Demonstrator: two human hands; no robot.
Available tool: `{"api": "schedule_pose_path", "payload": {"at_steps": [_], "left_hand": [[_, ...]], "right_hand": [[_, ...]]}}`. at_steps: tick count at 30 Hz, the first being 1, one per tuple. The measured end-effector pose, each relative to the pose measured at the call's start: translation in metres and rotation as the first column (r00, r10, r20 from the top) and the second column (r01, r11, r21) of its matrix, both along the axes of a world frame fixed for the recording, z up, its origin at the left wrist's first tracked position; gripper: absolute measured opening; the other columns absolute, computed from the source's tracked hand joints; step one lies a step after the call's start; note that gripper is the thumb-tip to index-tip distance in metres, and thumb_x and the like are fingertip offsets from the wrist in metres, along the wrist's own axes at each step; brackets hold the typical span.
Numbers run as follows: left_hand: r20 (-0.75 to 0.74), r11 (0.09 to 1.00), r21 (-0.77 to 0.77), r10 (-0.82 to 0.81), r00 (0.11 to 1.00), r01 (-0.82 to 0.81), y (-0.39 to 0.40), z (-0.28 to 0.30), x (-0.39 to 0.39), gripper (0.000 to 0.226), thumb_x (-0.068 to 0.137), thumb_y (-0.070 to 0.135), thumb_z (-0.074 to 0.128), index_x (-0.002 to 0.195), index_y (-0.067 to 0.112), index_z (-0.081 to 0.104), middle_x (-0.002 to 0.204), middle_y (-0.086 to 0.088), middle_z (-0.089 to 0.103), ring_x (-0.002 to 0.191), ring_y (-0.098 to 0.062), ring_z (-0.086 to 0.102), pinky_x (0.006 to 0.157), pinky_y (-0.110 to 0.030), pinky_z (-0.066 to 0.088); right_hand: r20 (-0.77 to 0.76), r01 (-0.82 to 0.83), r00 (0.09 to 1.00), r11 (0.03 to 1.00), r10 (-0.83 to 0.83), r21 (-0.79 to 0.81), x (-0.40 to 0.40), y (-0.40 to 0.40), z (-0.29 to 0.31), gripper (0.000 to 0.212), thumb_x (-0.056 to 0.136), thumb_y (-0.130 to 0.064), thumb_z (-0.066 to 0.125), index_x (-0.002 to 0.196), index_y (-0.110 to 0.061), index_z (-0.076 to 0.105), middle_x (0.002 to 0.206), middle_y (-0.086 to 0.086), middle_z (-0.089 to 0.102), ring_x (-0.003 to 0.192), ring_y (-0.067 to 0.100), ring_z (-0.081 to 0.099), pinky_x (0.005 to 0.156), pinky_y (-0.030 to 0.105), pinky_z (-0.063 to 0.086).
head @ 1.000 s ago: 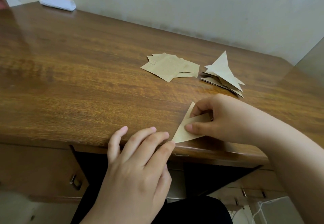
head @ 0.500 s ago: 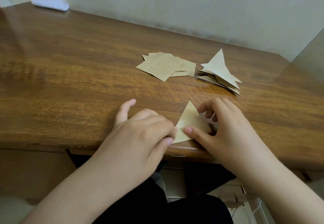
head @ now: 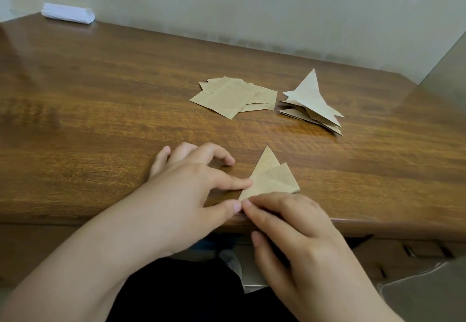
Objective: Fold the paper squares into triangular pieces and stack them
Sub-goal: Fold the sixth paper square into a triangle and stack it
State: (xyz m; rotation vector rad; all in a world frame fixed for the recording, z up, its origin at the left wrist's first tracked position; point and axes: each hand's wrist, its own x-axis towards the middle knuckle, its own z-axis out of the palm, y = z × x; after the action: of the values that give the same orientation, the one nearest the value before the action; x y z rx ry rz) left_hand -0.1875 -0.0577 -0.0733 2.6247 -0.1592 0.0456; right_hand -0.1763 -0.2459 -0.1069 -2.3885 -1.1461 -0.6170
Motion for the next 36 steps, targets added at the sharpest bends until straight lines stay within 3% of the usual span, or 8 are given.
{"api": "schedule_pose_path", "payload": {"at_steps": [6, 13, 16, 19, 23, 27, 36], "left_hand": [[0.007, 1.000, -0.020, 0.002, 1.000, -0.002, 0.000, 0.001, 0.000, 0.022, 0.081, 0.063, 0.045, 0.102, 0.069, 0.049, 0.121, 0.037, 0.028, 0.116, 0.008, 0.013, 0.116, -0.042, 0.005], [-0.052, 0.999, -0.026, 0.021, 0.998, -0.022, -0.001, 0.005, 0.000, 0.028, 0.081, 0.053, 0.050, 0.105, 0.067, 0.050, 0.121, 0.038, 0.027, 0.113, 0.010, 0.011, 0.117, -0.042, 0.003], [-0.055, 0.999, -0.029, 0.018, 0.998, -0.020, -0.001, 0.005, 0.000, 0.028, 0.080, 0.054, 0.050, 0.105, 0.067, 0.050, 0.120, 0.038, 0.028, 0.112, 0.011, 0.011, 0.117, -0.042, 0.002], [-0.052, 1.000, -0.021, 0.011, 0.999, -0.012, -0.001, 0.006, 0.000, 0.027, 0.080, 0.055, 0.049, 0.104, 0.068, 0.050, 0.121, 0.036, 0.029, 0.114, 0.009, 0.012, 0.117, -0.043, 0.003], [-0.061, 1.000, -0.016, 0.013, 0.998, -0.014, -0.002, 0.008, -0.001, 0.020, 0.078, 0.056, 0.047, 0.092, 0.070, 0.045, 0.122, 0.036, 0.028, 0.116, 0.008, 0.013, 0.116, -0.044, 0.004], [-0.058, 1.000, 0.001, 0.013, 0.998, -0.013, -0.002, 0.007, -0.001, 0.028, 0.081, 0.055, 0.047, 0.106, 0.068, 0.047, 0.122, 0.036, 0.027, 0.112, 0.009, 0.010, 0.117, -0.043, 0.002], [-0.054, 1.000, -0.005, 0.012, 0.998, -0.012, -0.001, 0.004, 0.000, 0.026, 0.084, 0.052, 0.050, 0.105, 0.067, 0.048, 0.121, 0.037, 0.027, 0.109, 0.011, 0.009, 0.117, -0.042, 0.001]], "right_hand": [[0.019, 0.002, 1.000, 1.000, -0.002, -0.014, 0.007, -0.010, 0.002, 0.029, 0.090, -0.022, 0.053, 0.109, -0.010, 0.071, 0.102, 0.002, 0.066, 0.095, 0.020, 0.061, 0.093, 0.028, 0.041], [-0.025, 0.088, 0.996, 0.996, -0.088, 0.002, 0.020, -0.031, 0.010, 0.028, 0.091, -0.024, 0.049, 0.098, -0.012, 0.073, 0.094, -0.003, 0.066, 0.092, 0.017, 0.060, 0.090, 0.029, 0.041], [-0.066, 0.132, 0.989, 0.991, -0.134, -0.030, 0.023, -0.022, 0.019, 0.024, 0.087, -0.029, 0.050, 0.083, -0.018, 0.070, 0.082, -0.007, 0.062, 0.082, 0.016, 0.054, 0.078, 0.030, 0.040], [-0.162, 0.146, 0.975, 0.988, -0.153, -0.055, 0.030, -0.006, 0.030, 0.022, 0.079, -0.042, 0.050, 0.071, -0.027, 0.065, 0.071, -0.017, 0.056, 0.074, 0.004, 0.037, 0.067, 0.022, 0.033], [-0.279, 0.091, 0.954, 0.993, -0.110, -0.080, 0.028, 0.018, 0.033, 0.017, 0.074, -0.042, 0.053, 0.067, -0.030, 0.063, 0.068, -0.013, 0.057, 0.072, 0.006, 0.041, 0.066, 0.016, 0.031], [-0.368, 0.079, 0.924, 0.994, -0.103, -0.080, 0.033, 0.011, 0.035, 0.010, 0.075, -0.026, 0.069, 0.067, -0.026, 0.063, 0.068, -0.011, 0.058, 0.075, 0.006, 0.048, 0.068, 0.012, 0.034], [-0.418, 0.219, 0.868, 0.961, -0.270, -0.167, 0.044, -0.019, 0.046, 0.012, 0.074, -0.032, 0.064, 0.064, -0.026, 0.061, 0.069, -0.009, 0.058, 0.078, 0.006, 0.047, 0.077, 0.009, 0.030]]}}
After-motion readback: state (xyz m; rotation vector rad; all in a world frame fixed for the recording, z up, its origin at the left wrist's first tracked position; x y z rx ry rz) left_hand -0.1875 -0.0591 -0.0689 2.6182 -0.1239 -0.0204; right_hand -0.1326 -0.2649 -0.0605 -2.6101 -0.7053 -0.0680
